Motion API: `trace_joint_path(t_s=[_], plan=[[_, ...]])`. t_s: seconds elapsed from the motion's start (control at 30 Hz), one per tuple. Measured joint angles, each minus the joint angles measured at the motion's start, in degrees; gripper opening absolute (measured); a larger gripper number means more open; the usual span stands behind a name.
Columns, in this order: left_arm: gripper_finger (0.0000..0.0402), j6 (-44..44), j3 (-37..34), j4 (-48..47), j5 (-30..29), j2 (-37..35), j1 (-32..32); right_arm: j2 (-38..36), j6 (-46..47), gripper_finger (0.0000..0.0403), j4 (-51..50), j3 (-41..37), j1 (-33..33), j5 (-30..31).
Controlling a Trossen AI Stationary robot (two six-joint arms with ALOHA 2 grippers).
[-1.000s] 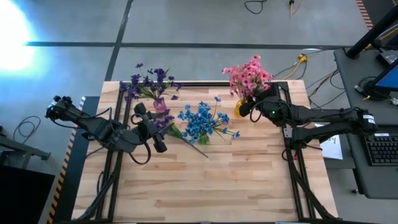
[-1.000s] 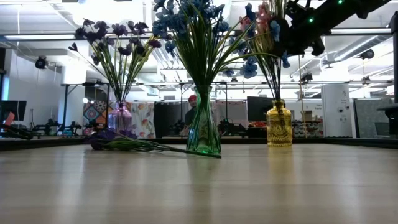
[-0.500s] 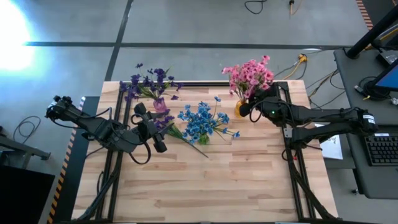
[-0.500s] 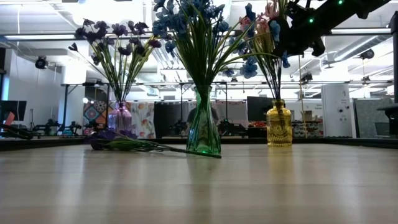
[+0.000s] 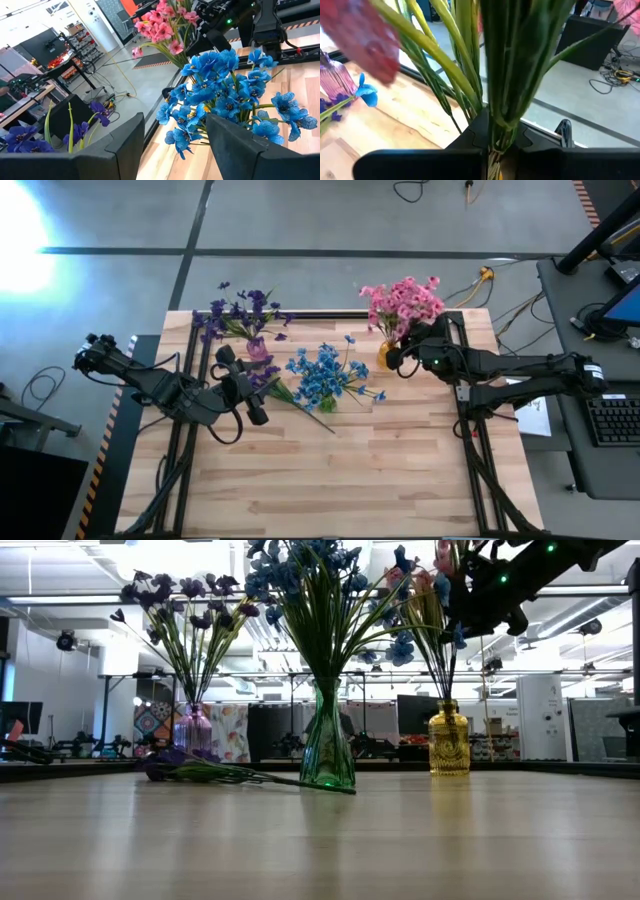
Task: Sort flowers into vase by color
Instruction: Put the pink flowers into the yellow vase
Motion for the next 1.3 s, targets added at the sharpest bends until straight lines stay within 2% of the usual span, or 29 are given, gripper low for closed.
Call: trace_joint_path(t_s=[0.83, 0.97, 1.3], plan=[[0.0197, -0.2, 0.0, 0.02, 0.0, 0.0, -0.01, 0.46, -1.04, 0.0018, -1.0, 0.45, 0.02, -0.54], [0.0197, -0.2, 0.0, -0.04, 0.0, 0.0, 0.01, 0.46, -1.04, 0.0047, -0.37, 0.68, 0.04, -1.64], [0.0197, -0.17, 0.0, -0.07, 0.0, 0.0, 0.01, 0.37, -1.11, 0.0157, -0.21, 0.68, 0.04, -1.6]])
